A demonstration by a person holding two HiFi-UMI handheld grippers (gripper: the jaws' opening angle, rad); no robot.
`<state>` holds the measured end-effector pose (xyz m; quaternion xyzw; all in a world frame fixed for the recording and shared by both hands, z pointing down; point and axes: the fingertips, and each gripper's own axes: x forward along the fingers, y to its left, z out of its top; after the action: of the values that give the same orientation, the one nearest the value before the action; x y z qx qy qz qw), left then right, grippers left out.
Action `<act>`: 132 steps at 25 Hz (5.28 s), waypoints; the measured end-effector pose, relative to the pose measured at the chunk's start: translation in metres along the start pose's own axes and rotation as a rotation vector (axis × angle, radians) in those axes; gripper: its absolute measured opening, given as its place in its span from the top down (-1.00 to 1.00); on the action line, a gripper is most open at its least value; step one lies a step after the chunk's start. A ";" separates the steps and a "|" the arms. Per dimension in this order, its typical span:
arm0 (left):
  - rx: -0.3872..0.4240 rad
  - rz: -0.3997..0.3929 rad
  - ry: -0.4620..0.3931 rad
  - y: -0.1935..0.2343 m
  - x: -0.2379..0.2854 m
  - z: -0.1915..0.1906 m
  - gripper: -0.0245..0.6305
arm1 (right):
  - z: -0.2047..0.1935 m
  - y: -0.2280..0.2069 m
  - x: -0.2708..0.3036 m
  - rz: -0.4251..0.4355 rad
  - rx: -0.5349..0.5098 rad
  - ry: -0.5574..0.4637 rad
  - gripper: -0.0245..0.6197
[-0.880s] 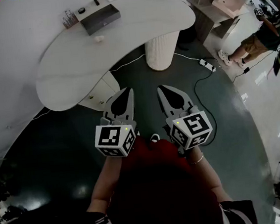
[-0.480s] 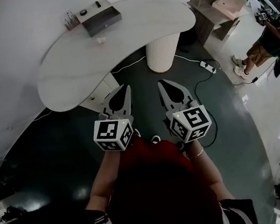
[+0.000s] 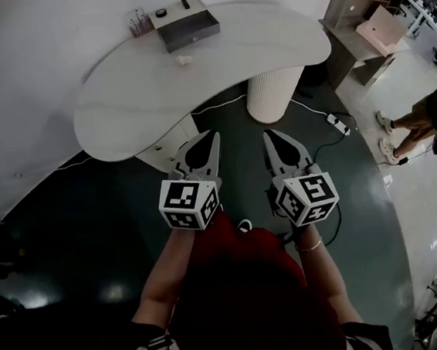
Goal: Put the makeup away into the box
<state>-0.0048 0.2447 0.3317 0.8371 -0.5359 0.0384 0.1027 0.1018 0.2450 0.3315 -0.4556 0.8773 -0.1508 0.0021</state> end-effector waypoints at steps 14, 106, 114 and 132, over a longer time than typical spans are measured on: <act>-0.040 0.047 0.031 0.065 0.043 -0.008 0.86 | -0.001 -0.007 0.068 0.023 0.016 0.028 0.88; -0.024 0.329 0.522 0.309 0.299 -0.088 0.22 | -0.015 -0.140 0.370 0.140 0.093 0.306 0.88; -0.087 0.355 0.554 0.314 0.301 -0.100 0.22 | -0.021 -0.146 0.374 0.147 0.104 0.320 0.88; -0.061 0.380 0.574 0.317 0.304 -0.104 0.43 | -0.021 -0.149 0.382 0.172 0.103 0.328 0.88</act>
<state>-0.1582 -0.1314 0.5279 0.6739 -0.6325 0.2747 0.2652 -0.0061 -0.1353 0.4425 -0.3475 0.8928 -0.2670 -0.1047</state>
